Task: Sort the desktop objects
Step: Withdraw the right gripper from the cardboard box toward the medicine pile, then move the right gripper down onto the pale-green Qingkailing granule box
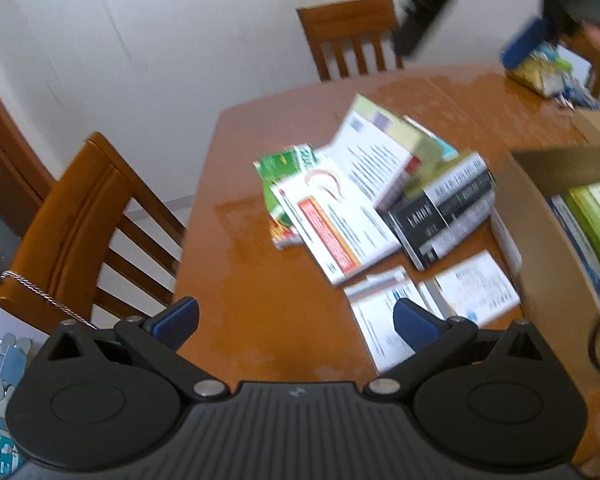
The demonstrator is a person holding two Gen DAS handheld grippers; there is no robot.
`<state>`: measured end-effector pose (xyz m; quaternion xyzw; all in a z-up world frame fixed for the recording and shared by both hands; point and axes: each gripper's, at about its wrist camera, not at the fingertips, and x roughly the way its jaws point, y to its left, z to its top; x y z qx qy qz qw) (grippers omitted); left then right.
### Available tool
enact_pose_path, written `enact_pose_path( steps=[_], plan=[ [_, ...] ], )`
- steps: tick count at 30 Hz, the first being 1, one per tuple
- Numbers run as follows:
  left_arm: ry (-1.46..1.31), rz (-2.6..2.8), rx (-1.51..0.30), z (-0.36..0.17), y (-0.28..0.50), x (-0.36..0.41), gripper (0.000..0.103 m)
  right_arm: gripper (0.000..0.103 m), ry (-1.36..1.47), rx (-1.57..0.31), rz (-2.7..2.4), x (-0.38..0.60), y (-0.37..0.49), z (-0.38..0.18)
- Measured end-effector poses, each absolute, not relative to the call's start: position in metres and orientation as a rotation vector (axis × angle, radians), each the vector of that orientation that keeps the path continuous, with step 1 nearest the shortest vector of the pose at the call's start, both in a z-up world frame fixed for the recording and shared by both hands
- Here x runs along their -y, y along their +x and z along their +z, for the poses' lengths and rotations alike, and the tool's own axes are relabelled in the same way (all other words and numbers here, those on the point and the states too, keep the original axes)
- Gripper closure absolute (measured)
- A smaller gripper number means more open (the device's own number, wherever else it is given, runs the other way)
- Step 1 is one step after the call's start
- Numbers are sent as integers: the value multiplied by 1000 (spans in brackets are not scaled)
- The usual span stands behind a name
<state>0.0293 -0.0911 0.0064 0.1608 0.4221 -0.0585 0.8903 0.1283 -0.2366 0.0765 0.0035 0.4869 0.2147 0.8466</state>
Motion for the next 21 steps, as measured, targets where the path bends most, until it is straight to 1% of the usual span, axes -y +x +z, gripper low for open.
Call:
enact_pose_path(
  steps=[4,11,14,21],
  plan=[
    [332,-169,-903,-8,36,90,0,0,47,-1072,401,238,152,69],
    [325,-240,-894,-17,57,81,0,0,11,-1097,276,226,193,59],
    [316,-263,-902,-24,64,78,0,0,-59,-1111,196,216,215,42],
    [303,-283,-928,-39,75,68,0,0,-144,-1222,96,204,254,-11]
  ],
)
